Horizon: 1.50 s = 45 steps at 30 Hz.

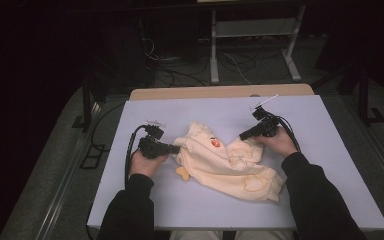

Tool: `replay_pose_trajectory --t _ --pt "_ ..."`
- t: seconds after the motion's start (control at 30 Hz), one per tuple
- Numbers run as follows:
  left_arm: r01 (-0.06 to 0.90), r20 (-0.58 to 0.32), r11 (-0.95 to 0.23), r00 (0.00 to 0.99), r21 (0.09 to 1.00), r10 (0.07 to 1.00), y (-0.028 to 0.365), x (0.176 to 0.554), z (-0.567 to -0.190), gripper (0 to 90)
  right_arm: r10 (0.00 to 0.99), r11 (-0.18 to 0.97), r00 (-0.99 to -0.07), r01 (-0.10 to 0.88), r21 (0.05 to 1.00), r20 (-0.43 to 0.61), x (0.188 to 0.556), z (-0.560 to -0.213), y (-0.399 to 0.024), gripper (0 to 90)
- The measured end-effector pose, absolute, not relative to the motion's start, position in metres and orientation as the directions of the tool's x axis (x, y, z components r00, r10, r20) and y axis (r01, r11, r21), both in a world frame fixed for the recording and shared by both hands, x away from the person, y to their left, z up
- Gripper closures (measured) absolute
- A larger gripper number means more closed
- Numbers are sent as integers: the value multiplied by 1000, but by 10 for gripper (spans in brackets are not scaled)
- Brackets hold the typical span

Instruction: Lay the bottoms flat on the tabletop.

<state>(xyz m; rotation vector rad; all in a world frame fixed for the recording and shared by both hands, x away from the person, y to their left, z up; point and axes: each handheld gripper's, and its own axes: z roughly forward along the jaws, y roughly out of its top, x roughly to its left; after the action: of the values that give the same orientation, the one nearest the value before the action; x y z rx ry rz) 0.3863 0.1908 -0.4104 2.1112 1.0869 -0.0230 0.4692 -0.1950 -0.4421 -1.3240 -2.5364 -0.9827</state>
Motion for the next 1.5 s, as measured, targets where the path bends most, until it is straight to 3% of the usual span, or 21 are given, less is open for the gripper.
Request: replay_pose_trajectory --t 0.1,0.23,0.53,0.73,1.1,1.5 --pt "705 -326 -366 641 608 695 191 386 -410 856 700 410 -606 775 481 378 468 -440 -193 800" --pt "708 -318 -369 636 602 703 191 387 -409 856 741 415 -608 747 519 283 462 -427 -196 804" --pt "697 -296 -381 644 608 705 182 401 -401 856 845 287 -479 781 555 237 451 -395 -253 803" --pt "707 -281 -395 635 586 720 177 416 -396 856 871 247 -430 800 547 235 430 -396 -279 806" --pt "736 -269 -423 618 529 739 171 446 -390 857 877 183 -368 851 493 309 387 -403 -294 809" --pt "743 -246 -440 612 504 752 179 476 -379 857 833 219 -393 881 420 390 350 -423 -282 809"
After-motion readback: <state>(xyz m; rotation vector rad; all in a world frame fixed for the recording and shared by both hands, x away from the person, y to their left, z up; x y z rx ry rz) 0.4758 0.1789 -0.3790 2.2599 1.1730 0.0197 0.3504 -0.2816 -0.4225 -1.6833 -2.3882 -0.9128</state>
